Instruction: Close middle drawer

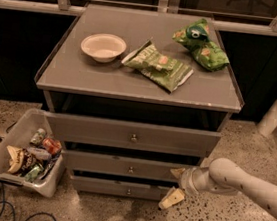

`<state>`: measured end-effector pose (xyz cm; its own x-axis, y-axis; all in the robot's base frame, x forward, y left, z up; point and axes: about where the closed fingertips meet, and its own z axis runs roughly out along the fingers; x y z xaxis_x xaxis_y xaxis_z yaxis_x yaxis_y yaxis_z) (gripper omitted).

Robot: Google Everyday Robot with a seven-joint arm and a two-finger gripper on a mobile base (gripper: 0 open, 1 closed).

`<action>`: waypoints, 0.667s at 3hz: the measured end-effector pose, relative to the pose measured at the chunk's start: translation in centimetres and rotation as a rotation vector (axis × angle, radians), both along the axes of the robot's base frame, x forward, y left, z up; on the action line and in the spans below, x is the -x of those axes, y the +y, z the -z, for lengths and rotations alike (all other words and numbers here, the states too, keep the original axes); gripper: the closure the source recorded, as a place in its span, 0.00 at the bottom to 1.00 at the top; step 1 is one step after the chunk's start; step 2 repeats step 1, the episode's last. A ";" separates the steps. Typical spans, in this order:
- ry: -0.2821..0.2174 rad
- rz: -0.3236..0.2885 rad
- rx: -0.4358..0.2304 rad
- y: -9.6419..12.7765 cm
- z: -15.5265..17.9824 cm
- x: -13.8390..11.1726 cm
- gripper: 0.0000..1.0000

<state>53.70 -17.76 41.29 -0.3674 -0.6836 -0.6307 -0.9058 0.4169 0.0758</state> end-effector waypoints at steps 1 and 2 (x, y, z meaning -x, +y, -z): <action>0.000 0.000 0.000 0.0 0.0 0.0 0.00; 0.000 0.000 0.000 0.0 0.0 0.0 0.00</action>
Offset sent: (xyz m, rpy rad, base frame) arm 0.0000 0.0000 0.0000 0.0000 0.0000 0.0000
